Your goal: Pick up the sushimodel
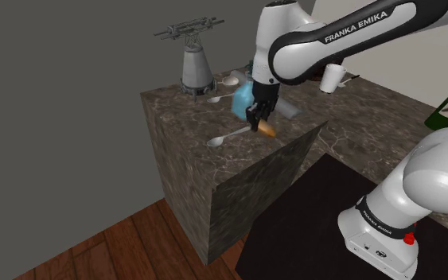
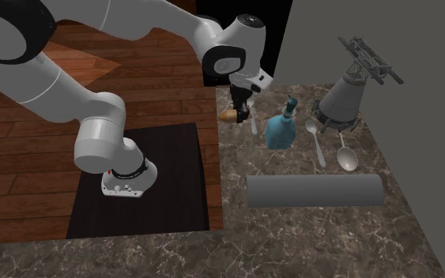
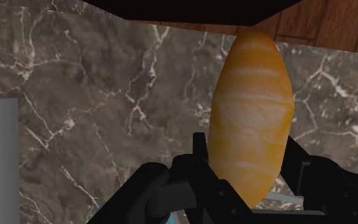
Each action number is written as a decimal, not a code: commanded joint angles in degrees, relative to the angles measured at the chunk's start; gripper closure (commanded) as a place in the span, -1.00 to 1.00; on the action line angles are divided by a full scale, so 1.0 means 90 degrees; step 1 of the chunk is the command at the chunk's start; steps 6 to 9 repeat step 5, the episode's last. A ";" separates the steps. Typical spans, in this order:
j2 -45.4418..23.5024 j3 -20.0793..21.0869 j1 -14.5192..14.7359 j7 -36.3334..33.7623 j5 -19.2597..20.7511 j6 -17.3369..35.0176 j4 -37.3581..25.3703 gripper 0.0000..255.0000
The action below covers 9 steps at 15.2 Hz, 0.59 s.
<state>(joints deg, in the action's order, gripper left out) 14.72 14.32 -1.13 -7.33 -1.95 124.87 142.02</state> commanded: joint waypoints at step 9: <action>0.0180 -0.0024 0.0011 0.0032 -0.0034 -0.0382 -0.0202 1.00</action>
